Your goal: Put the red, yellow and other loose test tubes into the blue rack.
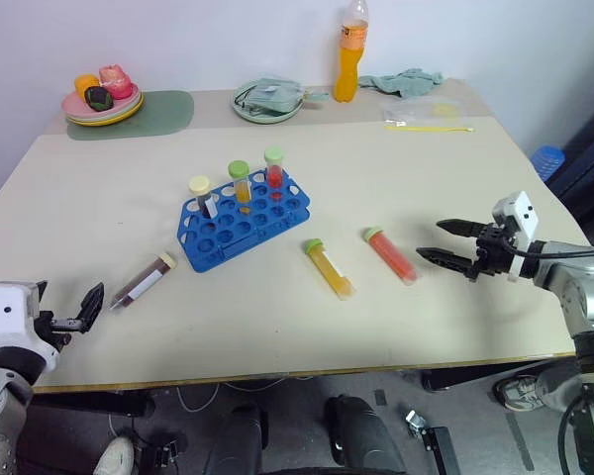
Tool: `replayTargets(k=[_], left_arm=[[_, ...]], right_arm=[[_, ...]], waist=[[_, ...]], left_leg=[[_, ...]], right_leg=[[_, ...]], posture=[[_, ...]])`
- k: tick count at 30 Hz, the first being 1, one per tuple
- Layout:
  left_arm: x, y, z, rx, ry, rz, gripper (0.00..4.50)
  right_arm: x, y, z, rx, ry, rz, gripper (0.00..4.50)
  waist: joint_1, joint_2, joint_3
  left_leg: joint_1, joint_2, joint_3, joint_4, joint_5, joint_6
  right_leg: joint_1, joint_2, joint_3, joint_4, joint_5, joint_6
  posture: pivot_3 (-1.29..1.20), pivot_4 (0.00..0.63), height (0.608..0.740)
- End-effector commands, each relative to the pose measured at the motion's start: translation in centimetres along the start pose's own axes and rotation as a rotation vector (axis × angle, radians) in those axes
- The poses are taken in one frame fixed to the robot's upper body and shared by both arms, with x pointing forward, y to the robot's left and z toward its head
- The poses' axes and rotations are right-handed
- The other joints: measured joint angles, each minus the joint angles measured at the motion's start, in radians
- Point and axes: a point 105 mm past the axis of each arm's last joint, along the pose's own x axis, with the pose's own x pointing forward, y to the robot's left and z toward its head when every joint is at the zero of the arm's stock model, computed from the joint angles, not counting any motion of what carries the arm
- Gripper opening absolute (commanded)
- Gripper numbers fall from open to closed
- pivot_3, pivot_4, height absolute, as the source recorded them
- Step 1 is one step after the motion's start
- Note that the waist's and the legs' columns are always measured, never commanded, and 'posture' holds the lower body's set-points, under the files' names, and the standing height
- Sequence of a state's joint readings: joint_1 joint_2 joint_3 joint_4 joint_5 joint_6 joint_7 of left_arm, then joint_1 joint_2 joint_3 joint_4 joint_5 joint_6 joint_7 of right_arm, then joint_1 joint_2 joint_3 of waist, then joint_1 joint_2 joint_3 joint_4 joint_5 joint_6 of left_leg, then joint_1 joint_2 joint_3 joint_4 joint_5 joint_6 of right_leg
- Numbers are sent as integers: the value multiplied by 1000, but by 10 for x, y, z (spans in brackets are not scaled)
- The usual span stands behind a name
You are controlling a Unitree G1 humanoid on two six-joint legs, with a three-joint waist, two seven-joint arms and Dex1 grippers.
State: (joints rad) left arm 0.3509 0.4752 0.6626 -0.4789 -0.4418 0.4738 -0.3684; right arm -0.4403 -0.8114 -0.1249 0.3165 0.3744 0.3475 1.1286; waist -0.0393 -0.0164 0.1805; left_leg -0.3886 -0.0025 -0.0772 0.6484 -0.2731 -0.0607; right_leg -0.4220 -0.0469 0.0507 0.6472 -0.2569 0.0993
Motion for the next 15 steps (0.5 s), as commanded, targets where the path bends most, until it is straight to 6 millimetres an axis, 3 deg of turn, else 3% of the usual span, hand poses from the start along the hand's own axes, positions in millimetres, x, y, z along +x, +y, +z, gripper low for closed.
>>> replayTargets(k=[1, 10, 15], left_arm=[[-7, 2, 8, 20, -36, 24, 4300], [-4, -9, 14, 14, -62, -10, 4300], [7, -32, 24, 13, -102, -114, 4300]], right_arm=[[-1, -1, 13, -46, -13, 14, 4500], [3, 0, 22, -49, -8, 19, 4500], [6, -4, 24, -55, 12, -36, 4500]], waist=[[0, 0, 0], [3, 0, 0], [5, 0, 0]], left_leg=[[0, 0, 0, 0, 0, 0], [0, 0, 0, 0, 0, 0], [0, 0, 0, 0, 0, 0]], right_leg=[[0, 0, 0, 0, 0, 0], [0, 0, 0, 0, 0, 0], [1, 0, 0, 0, 0, 0]], posture=[[0, 150, 740], [0, 150, 740], [0, 150, 740]])
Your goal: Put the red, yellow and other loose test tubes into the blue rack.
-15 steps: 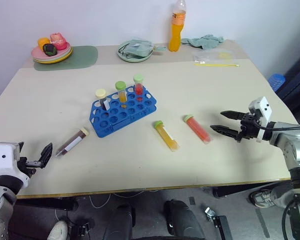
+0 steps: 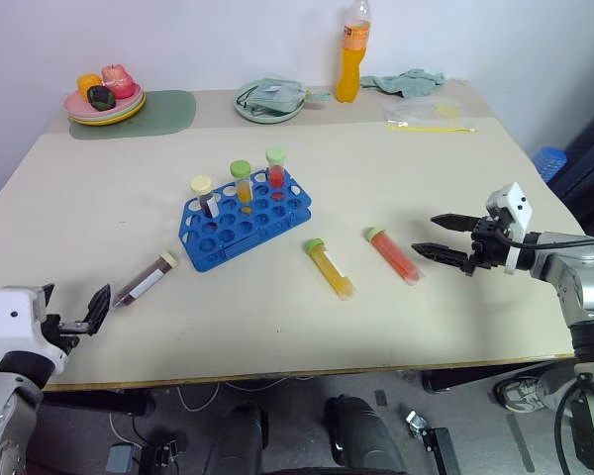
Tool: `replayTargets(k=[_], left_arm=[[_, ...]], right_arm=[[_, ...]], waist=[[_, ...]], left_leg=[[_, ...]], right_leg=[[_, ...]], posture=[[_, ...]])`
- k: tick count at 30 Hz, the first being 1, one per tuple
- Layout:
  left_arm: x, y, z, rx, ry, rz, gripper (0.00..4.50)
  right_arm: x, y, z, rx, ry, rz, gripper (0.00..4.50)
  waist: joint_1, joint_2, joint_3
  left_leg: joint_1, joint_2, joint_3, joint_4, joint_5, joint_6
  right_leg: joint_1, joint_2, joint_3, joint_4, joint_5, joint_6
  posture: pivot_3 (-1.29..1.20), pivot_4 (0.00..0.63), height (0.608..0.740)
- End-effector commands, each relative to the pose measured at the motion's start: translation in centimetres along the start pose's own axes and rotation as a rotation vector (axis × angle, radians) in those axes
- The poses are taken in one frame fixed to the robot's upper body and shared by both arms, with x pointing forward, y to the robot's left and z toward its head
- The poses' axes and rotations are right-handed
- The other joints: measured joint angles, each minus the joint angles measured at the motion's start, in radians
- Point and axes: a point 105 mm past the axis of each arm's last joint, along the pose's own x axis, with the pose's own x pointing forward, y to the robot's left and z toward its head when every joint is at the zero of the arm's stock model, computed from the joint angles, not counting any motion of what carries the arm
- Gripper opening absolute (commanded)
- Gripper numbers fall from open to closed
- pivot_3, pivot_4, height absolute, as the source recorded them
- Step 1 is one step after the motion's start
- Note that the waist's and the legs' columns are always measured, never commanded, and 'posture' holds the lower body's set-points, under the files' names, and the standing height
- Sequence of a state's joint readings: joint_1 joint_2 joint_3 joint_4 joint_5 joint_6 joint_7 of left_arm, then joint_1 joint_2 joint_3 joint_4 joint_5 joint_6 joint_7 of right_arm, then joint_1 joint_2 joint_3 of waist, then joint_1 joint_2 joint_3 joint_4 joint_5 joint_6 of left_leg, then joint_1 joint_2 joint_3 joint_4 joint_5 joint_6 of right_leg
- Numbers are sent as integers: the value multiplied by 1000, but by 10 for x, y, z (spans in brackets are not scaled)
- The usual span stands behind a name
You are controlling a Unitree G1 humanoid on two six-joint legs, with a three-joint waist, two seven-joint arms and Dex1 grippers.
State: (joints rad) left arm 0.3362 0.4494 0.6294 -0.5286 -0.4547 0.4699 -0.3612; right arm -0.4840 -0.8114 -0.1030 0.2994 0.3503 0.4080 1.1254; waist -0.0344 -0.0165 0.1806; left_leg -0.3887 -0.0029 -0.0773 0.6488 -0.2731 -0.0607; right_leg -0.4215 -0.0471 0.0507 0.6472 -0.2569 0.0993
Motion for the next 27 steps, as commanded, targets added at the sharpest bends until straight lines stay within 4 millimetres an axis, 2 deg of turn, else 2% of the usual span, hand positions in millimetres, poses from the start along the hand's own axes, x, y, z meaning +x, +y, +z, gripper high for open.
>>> replayTargets(k=[1, 3, 8, 11, 13, 16, 18, 23, 27], left_arm=[[10, -20, 16, 34, -55, -92, 4300], [20, -30, 18, 23, -66, -139, 4300], [35, -63, 22, 31, -79, -311, 4300], [39, -94, 25, 50, -87, -472, 4300], [40, -117, 25, 65, -86, -575, 4300], [39, -150, 20, 85, -82, -707, 4300], [40, -159, 18, 84, -87, -739, 4300], [39, -187, 18, 70, -105, -826, 4300], [34, -197, 17, 61, -110, -858, 4300]], right_arm=[[-1, -7, 18, -48, -17, -70, 4500], [-6, -9, 22, -41, -16, -113, 4500], [-14, 2, 30, -20, -11, -135, 4500], [-10, 15, 38, -16, 35, -115, 4500], [-5, 23, 43, -84, 117, -105, 4500], [12, 36, 54, -22, 258, -68, 4500], [24, 36, 54, 59, 361, -97, 4500], [49, 31, 56, 104, 548, -168, 4500], [65, 24, 56, 186, 634, -234, 4500]], waist=[[0, 0, 0], [0, 0, 0], [2, 0, 0], [1, 0, 0], [-1, 1, 0], [-12, 2, 1], [-13, 3, 1], [-1, 3, 1], [4, 3, 1]], left_leg=[[0, 0, 0, 0, 0, 0], [0, 0, 0, 0, 0, 0], [0, 0, 0, 0, 0, 0], [0, 0, 0, 0, 0, 0], [0, 0, 0, 0, 0, 0], [0, 0, 0, 0, 0, 0], [1, 0, 0, 0, 0, 0], [-1, 0, -1, 0, 0, 0], [-3, -1, 0, 0, 0, 0]], right_leg=[[0, 0, 0, 0, 0, 0], [0, 0, 0, 0, 0, 0], [0, 0, 0, 0, 0, 0], [0, 0, 0, 0, 0, 0], [0, 0, 0, 1, 0, 0], [0, 0, 0, 1, 0, 0], [-1, 1, 1, 1, 0, 0], [-2, 0, 0, 1, 0, 0], [-3, -2, 0, 0, 0, 0]], posture=[[0, 150, 740], [0, 150, 740], [0, 150, 740], [0, 150, 740], [0, 150, 740], [0, 150, 740], [0, 150, 740], [0, 150, 740], [0, 150, 740]])
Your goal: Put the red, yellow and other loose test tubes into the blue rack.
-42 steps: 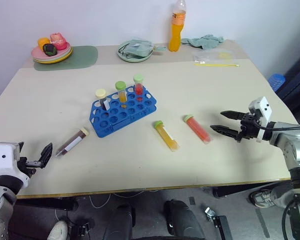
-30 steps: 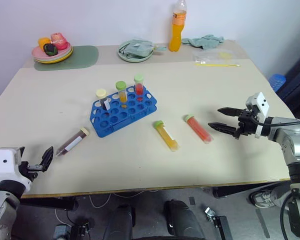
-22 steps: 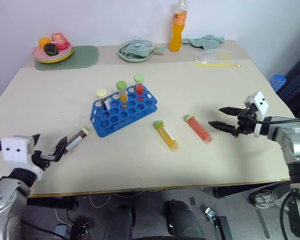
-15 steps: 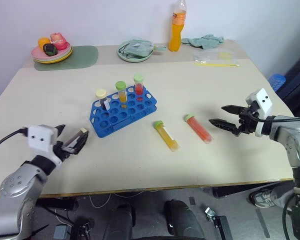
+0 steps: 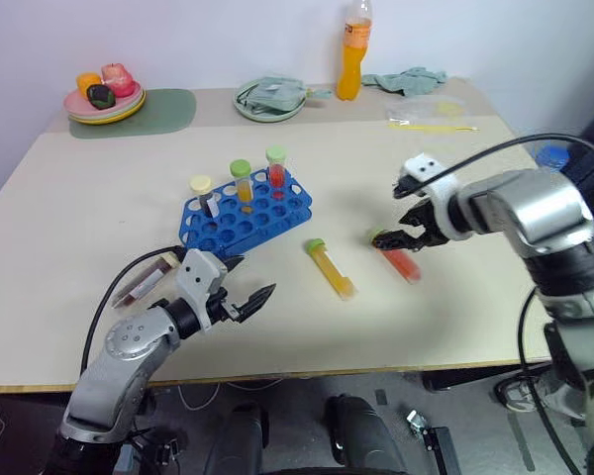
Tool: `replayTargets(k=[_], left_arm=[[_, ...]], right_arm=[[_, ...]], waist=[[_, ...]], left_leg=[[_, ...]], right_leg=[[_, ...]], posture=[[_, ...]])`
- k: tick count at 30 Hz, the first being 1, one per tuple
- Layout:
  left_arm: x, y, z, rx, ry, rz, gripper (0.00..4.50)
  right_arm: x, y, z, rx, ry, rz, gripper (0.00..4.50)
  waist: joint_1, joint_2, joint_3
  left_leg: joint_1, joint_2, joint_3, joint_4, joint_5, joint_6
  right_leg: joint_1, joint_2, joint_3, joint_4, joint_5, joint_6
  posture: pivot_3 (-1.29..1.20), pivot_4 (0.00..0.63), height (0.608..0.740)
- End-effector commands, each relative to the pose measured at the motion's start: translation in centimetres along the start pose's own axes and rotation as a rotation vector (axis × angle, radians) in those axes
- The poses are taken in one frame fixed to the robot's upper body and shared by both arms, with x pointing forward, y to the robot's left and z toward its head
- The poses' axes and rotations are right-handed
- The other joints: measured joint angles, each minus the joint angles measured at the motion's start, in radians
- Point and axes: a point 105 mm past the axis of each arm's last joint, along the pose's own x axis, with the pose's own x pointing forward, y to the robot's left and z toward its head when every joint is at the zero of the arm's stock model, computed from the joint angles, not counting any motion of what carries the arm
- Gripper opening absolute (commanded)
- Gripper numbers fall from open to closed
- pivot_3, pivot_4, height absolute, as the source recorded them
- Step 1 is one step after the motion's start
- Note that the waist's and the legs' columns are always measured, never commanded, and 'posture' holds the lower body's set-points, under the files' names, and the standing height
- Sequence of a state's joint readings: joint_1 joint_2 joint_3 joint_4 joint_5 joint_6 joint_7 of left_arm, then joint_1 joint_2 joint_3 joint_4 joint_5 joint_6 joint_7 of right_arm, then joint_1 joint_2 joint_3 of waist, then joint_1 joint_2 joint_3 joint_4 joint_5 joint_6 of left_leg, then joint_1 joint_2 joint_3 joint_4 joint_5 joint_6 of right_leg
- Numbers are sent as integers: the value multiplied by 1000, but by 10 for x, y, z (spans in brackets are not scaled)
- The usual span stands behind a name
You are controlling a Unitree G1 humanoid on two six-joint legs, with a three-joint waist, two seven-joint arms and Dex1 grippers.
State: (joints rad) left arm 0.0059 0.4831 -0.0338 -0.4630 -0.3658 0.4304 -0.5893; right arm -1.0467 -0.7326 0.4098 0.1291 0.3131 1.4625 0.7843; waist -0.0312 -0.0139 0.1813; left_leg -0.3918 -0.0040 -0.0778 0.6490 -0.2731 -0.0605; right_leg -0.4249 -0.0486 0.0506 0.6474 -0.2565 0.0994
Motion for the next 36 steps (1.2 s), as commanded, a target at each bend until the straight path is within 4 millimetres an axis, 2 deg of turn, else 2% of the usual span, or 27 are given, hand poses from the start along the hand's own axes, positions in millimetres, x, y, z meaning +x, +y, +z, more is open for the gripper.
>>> replayTargets(k=[1, 11, 14, 19, 20, 24, 28, 31, 32, 34, 36], left_arm=[[4, -9, 7, 25, -37, -22, 4300], [0, -19, 12, 12, -43, -1, 4300], [0, -19, 17, 12, -48, 9, 4500], [1, -17, 19, 14, -46, 10, 4500], [1, -17, 20, 15, -46, 10, 4500], [1, -15, 22, 18, -45, 11, 4500], [-2, -12, 19, 22, -32, 26, 4500], [-5, -8, 17, 14, -29, 51, 4500], [-6, -6, 15, 9, -27, 63, 4500], [-8, 0, 11, 6, -25, 92, 4500], [-10, 8, 10, 5, -31, 122, 4500]], right_arm=[[1, -16, 11, 80, 52, -96, 4500], [10, -20, 4, 131, 176, -121, 4500], [11, -21, 0, 133, 201, -116, 3661], [14, -18, -5, 132, 225, -100, 1030], [14, -17, -5, 131, 226, -98, 680], [8, -12, 6, 116, 183, -70, 651], [-7, 5, 36, -39, -39, 25, 651], [-23, 28, 75, -252, -425, 68, 651], [-32, 43, 89, -297, -620, 91, 651], [-45, 65, 102, -281, -890, 143, 651], [-42, 76, 106, -211, -1021, 154, 651]], waist=[[0, 0, 0], [11, 1, 0], [11, 1, 0], [11, 1, 0], [11, 1, 0], [11, 1, 0], [10, 2, 1], [11, 2, 1], [11, 1, 0], [8, 0, 0], [7, 1, 1]], left_leg=[[0, 0, 0, 0, 0, 0], [0, 0, 0, 0, 0, 0], [0, 0, 0, 0, 0, 0], [0, 0, 0, 0, 0, 0], [0, 0, 0, 0, 0, 0], [0, 0, 0, 0, 0, 0], [0, 0, 0, 0, 0, 0], [0, 1, -1, -1, 0, 0], [0, 1, 0, -1, 0, 0], [0, 1, 0, 0, 0, 1], [1, 2, 0, -1, 0, 1]], right_leg=[[0, 0, 0, 0, 0, 0], [-1, 1, 0, 0, 0, 0], [-1, 1, 0, 1, 0, 0], [-1, 1, 0, 1, 0, 0], [-1, 1, 0, 1, 0, 0], [-1, 1, 0, 1, 0, 0], [-1, 1, 0, 1, 0, 0], [-1, 2, 0, 0, 0, 0], [-1, 2, 0, 0, 0, 0], [-1, 3, 0, 1, 0, 0], [-1, 3, 0, 2, 0, 0]], posture=[[0, 150, 740], [0, 150, 740], [0, 150, 740], [0, 150, 740], [0, 150, 740], [0, 150, 740], [0, 150, 740], [0, 150, 740], [0, 150, 740], [0, 150, 740], [0, 150, 740]])
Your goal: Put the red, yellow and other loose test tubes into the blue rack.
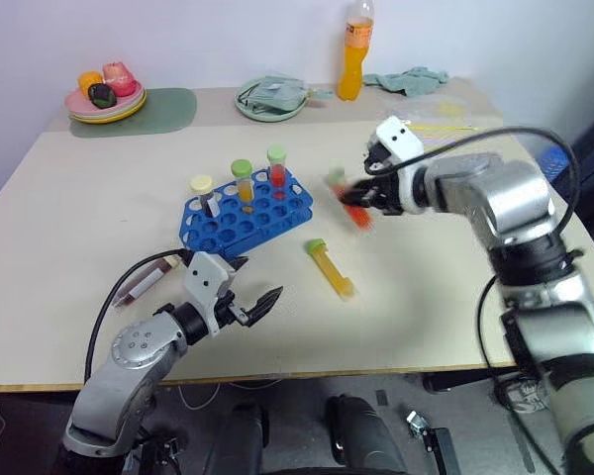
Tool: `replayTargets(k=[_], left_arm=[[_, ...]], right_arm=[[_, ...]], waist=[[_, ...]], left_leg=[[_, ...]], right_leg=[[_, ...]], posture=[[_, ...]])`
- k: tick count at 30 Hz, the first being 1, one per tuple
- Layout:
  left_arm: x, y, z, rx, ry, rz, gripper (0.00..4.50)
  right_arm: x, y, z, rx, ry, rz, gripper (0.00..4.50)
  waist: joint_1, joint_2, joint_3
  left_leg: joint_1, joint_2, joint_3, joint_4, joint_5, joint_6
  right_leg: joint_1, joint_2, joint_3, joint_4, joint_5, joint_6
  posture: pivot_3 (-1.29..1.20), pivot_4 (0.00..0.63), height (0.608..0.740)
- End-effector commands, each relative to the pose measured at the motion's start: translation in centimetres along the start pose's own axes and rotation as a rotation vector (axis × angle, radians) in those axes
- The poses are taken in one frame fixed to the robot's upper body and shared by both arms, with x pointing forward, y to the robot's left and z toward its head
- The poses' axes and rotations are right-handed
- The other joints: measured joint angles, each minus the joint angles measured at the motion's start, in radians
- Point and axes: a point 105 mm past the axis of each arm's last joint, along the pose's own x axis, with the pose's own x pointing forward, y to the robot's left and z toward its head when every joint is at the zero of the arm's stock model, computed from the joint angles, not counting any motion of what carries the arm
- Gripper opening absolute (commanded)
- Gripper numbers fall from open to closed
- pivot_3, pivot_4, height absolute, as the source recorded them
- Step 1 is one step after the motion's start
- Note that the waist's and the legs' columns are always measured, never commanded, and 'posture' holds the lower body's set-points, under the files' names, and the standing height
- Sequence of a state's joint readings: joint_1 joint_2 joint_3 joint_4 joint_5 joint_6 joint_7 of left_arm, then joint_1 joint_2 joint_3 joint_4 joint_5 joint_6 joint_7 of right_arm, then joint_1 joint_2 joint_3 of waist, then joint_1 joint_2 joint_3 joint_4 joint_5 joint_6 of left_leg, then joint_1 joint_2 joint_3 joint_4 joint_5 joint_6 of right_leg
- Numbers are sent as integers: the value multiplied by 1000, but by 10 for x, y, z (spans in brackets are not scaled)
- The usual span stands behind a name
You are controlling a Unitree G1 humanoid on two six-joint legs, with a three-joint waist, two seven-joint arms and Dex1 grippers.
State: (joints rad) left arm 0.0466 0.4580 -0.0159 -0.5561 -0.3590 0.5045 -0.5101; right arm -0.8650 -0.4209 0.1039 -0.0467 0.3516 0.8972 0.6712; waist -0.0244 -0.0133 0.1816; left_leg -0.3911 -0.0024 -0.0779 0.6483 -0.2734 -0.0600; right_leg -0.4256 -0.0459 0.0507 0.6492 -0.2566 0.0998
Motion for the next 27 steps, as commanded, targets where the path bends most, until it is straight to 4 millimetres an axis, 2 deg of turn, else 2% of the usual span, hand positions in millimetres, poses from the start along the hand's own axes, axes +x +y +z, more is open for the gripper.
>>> replayTargets(k=[1, 7, 11, 19, 27], left_arm=[[-4, 15, 6, 23, -46, 62, 4500], [-5, 30, 9, 26, -79, 103, 4500], [-7, 31, 10, 36, -82, 96, 4500], [-11, 32, 10, 40, -83, 98, 4500], [-8, 31, 9, 36, -89, 98, 4500]], right_arm=[[2, 8, 34, -13, -310, -94, 651], [40, 18, 18, 24, -467, -240, 651], [58, 10, 4, 49, -474, -328, 651], [71, 1, -20, 88, -423, -362, 651], [78, 0, -21, 92, -432, -368, 651]], waist=[[1, 1, 0], [4, 1, 0], [2, 1, 0], [-6, 1, 0], [-21, 1, 0]], left_leg=[[0, 0, 0, 0, 0, 0], [0, -1, 0, 1, 0, -1], [1, -1, 0, 0, 0, -1], [1, 0, 0, 0, 0, -1], [1, 0, 0, 0, 0, -1]], right_leg=[[0, 0, 0, 0, 0, 0], [0, -1, 0, 1, 0, 0], [0, -1, 0, 1, 0, 0], [0, -1, 0, 1, 0, 0], [0, 0, 0, 1, 0, 0]], posture=[[0, 150, 740], [0, 150, 740], [0, 150, 740], [0, 150, 740], [0, 150, 740]])
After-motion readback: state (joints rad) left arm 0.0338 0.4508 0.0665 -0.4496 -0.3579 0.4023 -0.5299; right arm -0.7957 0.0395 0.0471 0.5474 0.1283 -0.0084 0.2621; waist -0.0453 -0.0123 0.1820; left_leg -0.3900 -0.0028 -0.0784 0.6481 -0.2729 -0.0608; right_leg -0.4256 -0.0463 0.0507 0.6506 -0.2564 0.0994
